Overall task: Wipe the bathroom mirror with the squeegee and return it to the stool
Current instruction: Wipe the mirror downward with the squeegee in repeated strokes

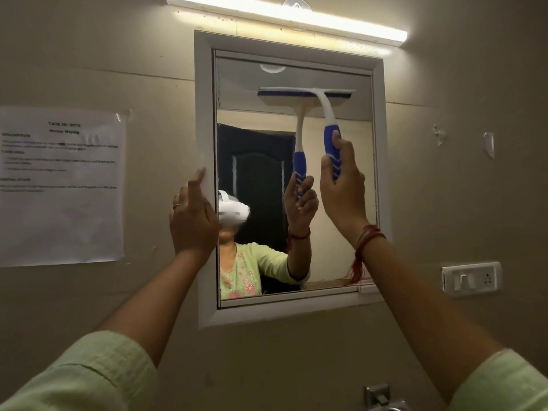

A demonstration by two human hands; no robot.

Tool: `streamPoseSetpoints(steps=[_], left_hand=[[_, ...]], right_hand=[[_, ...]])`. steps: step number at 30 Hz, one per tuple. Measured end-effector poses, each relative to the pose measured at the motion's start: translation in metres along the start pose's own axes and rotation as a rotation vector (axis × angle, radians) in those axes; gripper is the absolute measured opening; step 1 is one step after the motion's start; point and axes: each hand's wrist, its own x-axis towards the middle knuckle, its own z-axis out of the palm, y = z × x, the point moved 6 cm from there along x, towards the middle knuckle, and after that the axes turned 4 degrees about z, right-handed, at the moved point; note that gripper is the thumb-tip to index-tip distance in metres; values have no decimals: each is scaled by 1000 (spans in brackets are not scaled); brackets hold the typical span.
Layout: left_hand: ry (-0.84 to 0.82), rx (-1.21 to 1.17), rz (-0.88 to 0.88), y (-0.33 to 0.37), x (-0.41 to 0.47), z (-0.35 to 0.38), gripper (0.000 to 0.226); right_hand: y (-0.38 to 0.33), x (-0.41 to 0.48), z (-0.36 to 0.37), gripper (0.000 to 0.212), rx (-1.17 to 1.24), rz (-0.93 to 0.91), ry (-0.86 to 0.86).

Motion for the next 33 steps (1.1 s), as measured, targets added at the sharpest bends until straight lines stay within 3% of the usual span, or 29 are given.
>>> streamPoseSetpoints(steps=[8,15,23,29,33], left_hand=[[11,-7,-2,-1,0,1,43],[9,-14,-17,-1,0,1,43],[20,-6,-9,1,-1,1,42],[-1,-3,-26,-2,0,2,41],[-16,-13,-28,-2,0,2,37]], right_hand=[[22,-61,-9,39,-34,-33,-85],[17,-33,-4,41,-63,-13,-50],[32,-91,-13,43,-20,-1,-95],[16,-60,-9,38,-12,29,-35],[23,-86,-14,35,0,34,-65]])
